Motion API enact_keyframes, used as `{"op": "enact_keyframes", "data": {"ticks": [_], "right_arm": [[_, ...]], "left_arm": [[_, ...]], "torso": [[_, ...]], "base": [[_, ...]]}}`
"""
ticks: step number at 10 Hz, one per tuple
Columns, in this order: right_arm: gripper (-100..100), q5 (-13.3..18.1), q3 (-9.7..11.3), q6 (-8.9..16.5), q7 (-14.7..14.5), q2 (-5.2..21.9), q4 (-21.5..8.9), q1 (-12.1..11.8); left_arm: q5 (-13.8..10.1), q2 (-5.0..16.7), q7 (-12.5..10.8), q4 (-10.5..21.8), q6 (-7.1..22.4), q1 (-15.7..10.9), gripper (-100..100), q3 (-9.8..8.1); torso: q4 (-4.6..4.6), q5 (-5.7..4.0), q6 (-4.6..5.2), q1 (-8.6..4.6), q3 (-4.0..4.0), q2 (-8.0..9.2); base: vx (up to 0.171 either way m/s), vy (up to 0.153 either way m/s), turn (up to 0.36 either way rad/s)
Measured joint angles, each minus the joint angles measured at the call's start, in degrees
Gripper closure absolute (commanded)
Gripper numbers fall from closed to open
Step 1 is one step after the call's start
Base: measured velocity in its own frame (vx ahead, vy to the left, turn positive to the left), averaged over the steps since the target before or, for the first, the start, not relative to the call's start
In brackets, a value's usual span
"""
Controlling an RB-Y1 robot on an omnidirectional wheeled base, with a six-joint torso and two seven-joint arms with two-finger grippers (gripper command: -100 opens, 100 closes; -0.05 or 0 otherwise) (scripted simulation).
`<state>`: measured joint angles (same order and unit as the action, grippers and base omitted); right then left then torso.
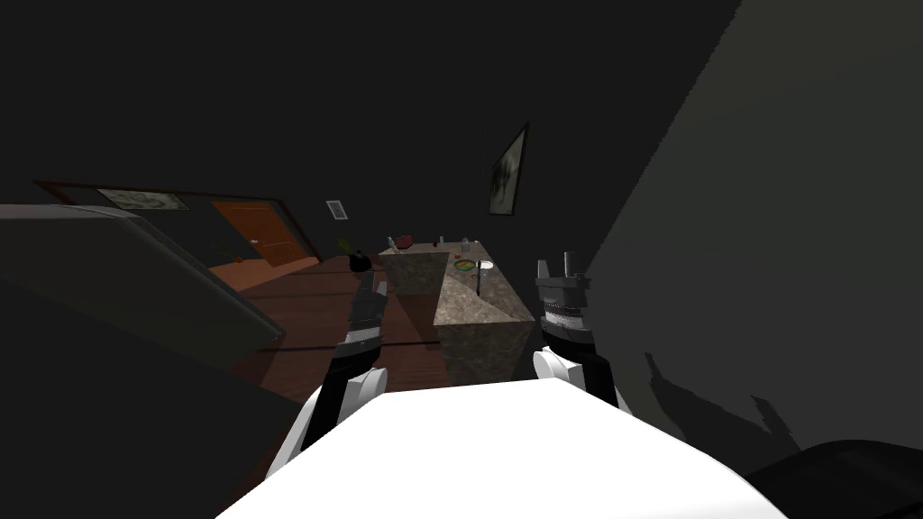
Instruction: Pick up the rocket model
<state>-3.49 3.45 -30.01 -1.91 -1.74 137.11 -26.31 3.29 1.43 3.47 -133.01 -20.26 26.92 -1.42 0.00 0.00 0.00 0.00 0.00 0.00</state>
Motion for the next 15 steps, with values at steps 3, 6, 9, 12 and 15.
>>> {"op": "enact_keyframes", "data": {"ticks": [3,6,9,12,15], "right_arm": [[-100,0.7,-0.6,0.9,-0.8,4.9,-1.4,0.7],[-100,2.3,-1.7,1.2,-2.3,8.9,-5.6,1.6],[-100,4.3,-3.2,3.7,-4.5,11.4,-9.2,3.2],[-100,6.2,-5.4,4.6,-6.4,13.9,-14.0,3.8],[-100,8.5,-7.0,7.5,-8.8,15.4,-19.0,6.3]], "left_arm": [[0.0,0.0,0.0,0.0,0.0,0.0,0,0.0],[0.0,0.0,0.0,0.0,0.0,0.0,0,0.01],[0.0,0.0,0.0,0.0,0.0,0.0,0,0.01],[0.0,0.0,0.0,0.0,0.0,0.0,0,0.01],[0.0,0.0,0.0,0.0,0.0,0.0,0,0.01]], "torso": [[-0.01,0.03,-0.01,0.13,-0.02,-0.04],[-0.02,0.06,-0.01,0.25,-0.06,-0.1],[-0.02,0.07,-0.01,0.33,-0.04,-0.06],[-0.03,0.09,-0.01,0.37,-0.07,-0.12],[-0.03,0.08,0.0,0.33,-0.06,-0.1]], "base": [[0.009,0.044,0.038],[0.02,0.072,0.054],[0.013,0.092,0.068],[0.027,0.097,0.065],[0.025,0.087,0.069]]}}
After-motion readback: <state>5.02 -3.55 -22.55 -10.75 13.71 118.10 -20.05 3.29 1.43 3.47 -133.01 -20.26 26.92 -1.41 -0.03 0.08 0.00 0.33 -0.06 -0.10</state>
